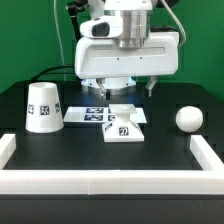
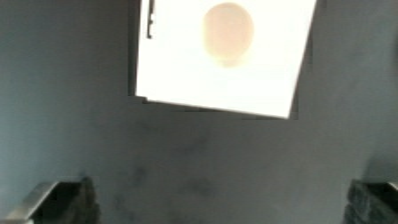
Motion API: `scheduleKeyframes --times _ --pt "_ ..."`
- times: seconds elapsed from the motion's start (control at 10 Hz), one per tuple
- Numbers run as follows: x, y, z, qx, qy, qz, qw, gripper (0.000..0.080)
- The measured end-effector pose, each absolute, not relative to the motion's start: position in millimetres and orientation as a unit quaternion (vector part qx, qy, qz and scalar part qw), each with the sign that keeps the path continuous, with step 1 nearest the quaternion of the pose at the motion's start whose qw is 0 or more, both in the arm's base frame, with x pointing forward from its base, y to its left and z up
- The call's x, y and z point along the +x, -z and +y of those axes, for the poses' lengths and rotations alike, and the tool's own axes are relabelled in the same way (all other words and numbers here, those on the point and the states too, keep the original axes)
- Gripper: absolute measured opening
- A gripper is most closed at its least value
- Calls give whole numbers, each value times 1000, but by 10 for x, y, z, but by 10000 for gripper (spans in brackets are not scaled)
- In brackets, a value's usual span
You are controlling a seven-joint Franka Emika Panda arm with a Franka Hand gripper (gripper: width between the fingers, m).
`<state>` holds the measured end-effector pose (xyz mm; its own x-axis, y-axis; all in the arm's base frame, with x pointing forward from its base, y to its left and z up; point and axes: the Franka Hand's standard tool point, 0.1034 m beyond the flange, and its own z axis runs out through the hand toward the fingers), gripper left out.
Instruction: Assemble lamp
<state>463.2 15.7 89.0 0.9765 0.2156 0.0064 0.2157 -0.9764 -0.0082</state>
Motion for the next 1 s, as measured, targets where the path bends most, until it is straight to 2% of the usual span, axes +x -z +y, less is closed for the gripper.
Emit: scheduleKeyframes --times 0.6,1.0 --pt "4570 -835 145 -994 2 -107 6 699" --pt "4354 -666 145 -996 -14 -86 13 700"
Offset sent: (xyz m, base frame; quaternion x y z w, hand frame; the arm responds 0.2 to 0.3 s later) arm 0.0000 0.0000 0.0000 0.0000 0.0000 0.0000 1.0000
